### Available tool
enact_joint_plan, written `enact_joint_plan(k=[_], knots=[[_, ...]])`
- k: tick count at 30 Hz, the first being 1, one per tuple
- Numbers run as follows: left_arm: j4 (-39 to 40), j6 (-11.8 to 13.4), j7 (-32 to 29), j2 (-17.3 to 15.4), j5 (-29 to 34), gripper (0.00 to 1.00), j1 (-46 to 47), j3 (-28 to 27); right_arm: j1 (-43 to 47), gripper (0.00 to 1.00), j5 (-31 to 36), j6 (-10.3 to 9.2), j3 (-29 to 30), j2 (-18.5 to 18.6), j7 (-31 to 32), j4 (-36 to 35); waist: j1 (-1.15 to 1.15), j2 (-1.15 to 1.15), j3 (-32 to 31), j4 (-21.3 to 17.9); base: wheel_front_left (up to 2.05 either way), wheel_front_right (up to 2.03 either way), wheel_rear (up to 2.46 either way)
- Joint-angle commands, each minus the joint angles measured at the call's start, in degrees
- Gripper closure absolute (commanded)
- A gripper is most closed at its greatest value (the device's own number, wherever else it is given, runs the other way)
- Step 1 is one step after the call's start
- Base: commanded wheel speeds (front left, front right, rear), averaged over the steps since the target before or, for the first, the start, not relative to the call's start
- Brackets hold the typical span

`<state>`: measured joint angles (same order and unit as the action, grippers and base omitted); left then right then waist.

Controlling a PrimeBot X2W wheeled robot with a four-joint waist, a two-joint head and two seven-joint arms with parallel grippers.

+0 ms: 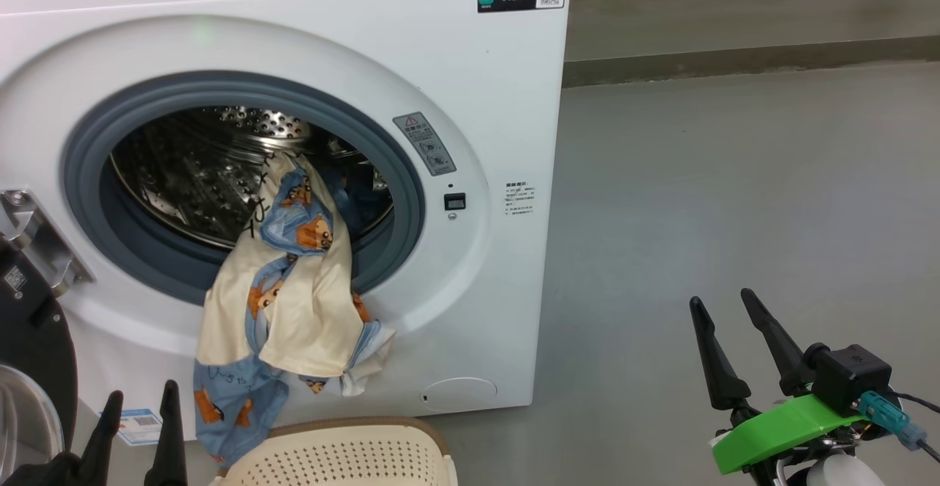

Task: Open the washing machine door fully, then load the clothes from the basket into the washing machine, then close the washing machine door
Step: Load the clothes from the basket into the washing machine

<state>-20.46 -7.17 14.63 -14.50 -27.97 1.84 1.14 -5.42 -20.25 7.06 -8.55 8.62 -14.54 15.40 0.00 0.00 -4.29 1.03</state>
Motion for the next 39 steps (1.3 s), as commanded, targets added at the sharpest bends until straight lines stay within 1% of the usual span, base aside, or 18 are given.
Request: enact_joint_plan(k=[1,8,15,23,26,30,33,36,37,39], knots=[[1.54,0.13,0.37,-1.14,0.73,0.0,1.04,-2.37,-0.91,0.0,-0.62,0.43,-1.08,0.79,-0.46,-1.49,0.0,0.0,0.07,-0.08,0.0,0.0,0.0],[1.44,0.03,0.37,-1.15,0.68,0.0,1.06,-2.61,-1.28,0.0,-0.52,0.43,-1.58,0.82,-0.46,-1.01,0.0,0.0,0.5,-0.64,0.0,0.0,0.0],[0.61,-0.09,0.37,-1.21,0.63,0.0,1.5,-2.48,-2.39,0.0,-0.74,0.43,-2.22,1.05,-0.46,1.16,0.0,0.0,1.37,-1.0,0.0,0.0,0.0],[-5.68,-0.24,-0.27,-1.62,-1.15,0.0,3.76,0.07,-2.74,0.0,-0.19,0.43,-2.2,0.29,-0.46,1.47,0.0,0.0,3.41,-1.72,0.0,0.0,0.0],[-10.05,-0.28,-0.9,-1.86,-2.62,0.0,5.66,1.82,-2.8,0.0,0.37,0.43,-2.28,-0.19,-0.46,1.33,0.0,0.0,4.8,-2.53,0.0,0.0,0.0],[-15.07,-0.3,-1.32,-2.93,-6.13,0.0,9.4,5.69,-3.41,0.0,1.58,0.43,-2.12,-1.09,-0.46,0.59,0.0,0.0,8.3,-3.87,0.0,0.0,0.0],[-18.2,-0.3,-1.23,-4.37,-9.31,0.0,12.89,8.59,-4.22,0.0,2.95,0.43,-1.82,-2.14,-0.46,-0.29,0.0,0.0,11.5,-5.01,0.0,0.0,0.0],[-20.4,-0.31,-1.82,-5.79,-13.86,0.0,16.56,12.09,-5.12,0.0,4.51,0.43,-1.51,-3.23,-0.46,-1.37,0.0,0.0,14.81,-6.16,0.0,0.0,0.0],[-21.2,-0.31,-2.44,-7.09,-17.39,0.0,18.94,14.47,-5.75,0.0,5.53,0.43,-1.33,-3.93,-0.46,-2.17,0.0,0.0,17.0,-6.91,0.0,0.0,0.0],[-21.96,-0.31,-3.1,-8.67,-20.47,0.0,21.12,16.96,-6.42,0.0,6.41,0.43,-1.27,-4.53,-0.46,-2.87,0.0,0.0,19.04,-7.67,0.0,0.0,0.0]])
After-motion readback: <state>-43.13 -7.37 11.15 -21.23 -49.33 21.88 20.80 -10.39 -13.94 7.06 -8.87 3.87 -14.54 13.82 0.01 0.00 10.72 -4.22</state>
